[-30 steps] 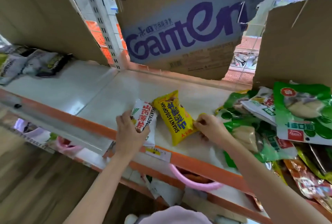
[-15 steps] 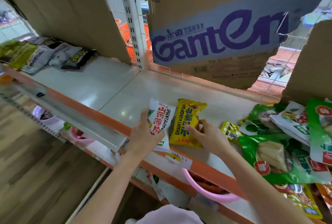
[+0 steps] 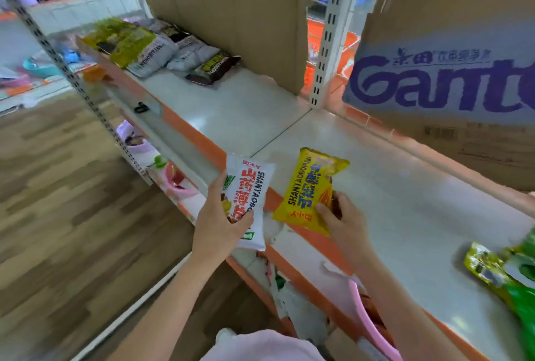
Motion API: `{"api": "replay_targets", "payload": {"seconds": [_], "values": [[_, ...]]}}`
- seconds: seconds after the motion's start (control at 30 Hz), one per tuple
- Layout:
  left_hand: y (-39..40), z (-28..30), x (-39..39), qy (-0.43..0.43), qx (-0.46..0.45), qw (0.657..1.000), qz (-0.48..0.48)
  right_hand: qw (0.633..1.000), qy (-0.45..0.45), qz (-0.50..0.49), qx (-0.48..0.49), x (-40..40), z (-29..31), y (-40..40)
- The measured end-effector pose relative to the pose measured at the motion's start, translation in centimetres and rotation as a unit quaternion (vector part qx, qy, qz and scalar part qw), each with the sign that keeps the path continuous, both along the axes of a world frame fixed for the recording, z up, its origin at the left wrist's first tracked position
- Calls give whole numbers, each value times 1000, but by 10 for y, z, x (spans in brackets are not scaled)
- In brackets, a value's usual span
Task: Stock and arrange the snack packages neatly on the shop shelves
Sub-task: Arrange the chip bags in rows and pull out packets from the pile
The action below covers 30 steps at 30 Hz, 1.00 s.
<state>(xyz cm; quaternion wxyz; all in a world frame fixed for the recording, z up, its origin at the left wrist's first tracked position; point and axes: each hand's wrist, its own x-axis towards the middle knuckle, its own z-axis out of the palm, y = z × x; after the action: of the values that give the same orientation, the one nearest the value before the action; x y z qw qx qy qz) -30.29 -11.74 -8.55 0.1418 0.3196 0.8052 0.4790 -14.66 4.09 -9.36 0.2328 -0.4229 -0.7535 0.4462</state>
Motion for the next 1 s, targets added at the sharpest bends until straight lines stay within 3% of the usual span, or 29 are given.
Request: {"api": "replay_targets", "payload": {"seconds": [0.3,0.73,1.0], "values": [[-78,-9,-88,-24,6,994,103,977,131,156,-63,-125,6,-64],[-172,-23,-149,-62,-5,951,304,932,110,316,-137,-269,-10,-129],[-139,-4,-250,-58,-6,949,311,918,139,326,-177,-381,-1,-105]]}}
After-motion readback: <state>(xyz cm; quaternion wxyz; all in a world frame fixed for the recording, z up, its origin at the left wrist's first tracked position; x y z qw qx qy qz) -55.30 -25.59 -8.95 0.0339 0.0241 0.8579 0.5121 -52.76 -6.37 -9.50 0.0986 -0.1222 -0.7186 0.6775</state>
